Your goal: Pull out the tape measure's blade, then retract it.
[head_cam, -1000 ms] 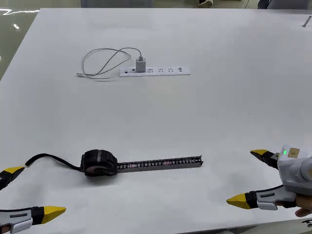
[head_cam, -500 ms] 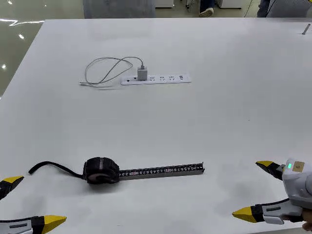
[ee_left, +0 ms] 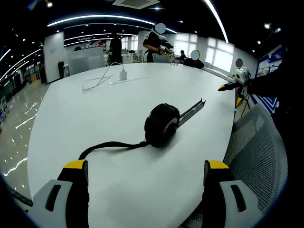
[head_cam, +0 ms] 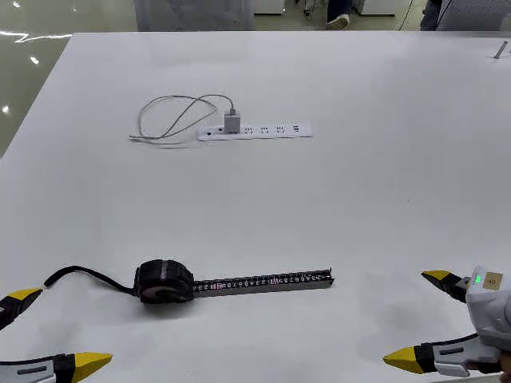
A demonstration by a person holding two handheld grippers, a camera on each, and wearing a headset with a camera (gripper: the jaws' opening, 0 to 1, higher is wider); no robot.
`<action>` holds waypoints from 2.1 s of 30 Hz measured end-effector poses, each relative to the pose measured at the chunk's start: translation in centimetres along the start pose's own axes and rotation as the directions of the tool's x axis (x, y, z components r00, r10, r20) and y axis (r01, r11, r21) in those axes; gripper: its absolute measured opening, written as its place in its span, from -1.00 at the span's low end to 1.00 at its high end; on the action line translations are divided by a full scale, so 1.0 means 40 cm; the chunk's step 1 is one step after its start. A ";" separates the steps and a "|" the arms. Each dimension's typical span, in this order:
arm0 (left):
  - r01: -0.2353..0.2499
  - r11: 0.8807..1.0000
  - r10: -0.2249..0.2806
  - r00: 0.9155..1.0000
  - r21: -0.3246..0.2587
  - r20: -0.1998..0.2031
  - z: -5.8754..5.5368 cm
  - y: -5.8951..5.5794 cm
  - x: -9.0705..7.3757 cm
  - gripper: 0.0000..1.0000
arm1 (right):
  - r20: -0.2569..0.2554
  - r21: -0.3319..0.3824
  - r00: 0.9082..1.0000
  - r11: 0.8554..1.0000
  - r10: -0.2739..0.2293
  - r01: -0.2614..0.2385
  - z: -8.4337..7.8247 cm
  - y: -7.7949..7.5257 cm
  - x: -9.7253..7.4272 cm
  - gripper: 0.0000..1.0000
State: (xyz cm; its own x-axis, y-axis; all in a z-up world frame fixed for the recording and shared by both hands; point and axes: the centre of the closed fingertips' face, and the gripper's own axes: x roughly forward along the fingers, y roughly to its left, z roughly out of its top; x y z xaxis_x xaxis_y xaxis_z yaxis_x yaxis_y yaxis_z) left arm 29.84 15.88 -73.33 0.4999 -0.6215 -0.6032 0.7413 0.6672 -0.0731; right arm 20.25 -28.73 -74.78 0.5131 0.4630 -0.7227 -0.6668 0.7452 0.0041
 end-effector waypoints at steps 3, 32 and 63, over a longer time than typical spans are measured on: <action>-0.001 1.000 0.001 1.000 0.012 -0.011 -0.002 0.005 0.001 0.98 | -0.003 0.000 1.000 1.000 -0.005 0.005 -0.003 -0.004 0.000 0.98; -0.031 0.999 0.034 0.997 0.043 -0.068 0.045 -0.031 0.056 0.98 | -0.059 -0.070 0.998 0.997 0.022 -0.026 0.045 -0.034 0.000 0.98; -0.086 0.996 0.086 0.996 -0.033 0.001 0.131 -0.094 0.142 0.99 | -0.128 -0.194 0.986 0.973 0.102 -0.126 0.130 -0.057 0.021 0.98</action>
State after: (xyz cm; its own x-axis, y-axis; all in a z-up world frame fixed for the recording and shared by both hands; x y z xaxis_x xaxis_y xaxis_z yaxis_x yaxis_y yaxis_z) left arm 32.22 7.70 -72.32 0.5622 -0.5619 -0.6068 0.6802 0.7315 -0.0471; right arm 24.99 -27.54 -71.81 0.3685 0.4716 -0.8011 -0.8183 0.5735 -0.0388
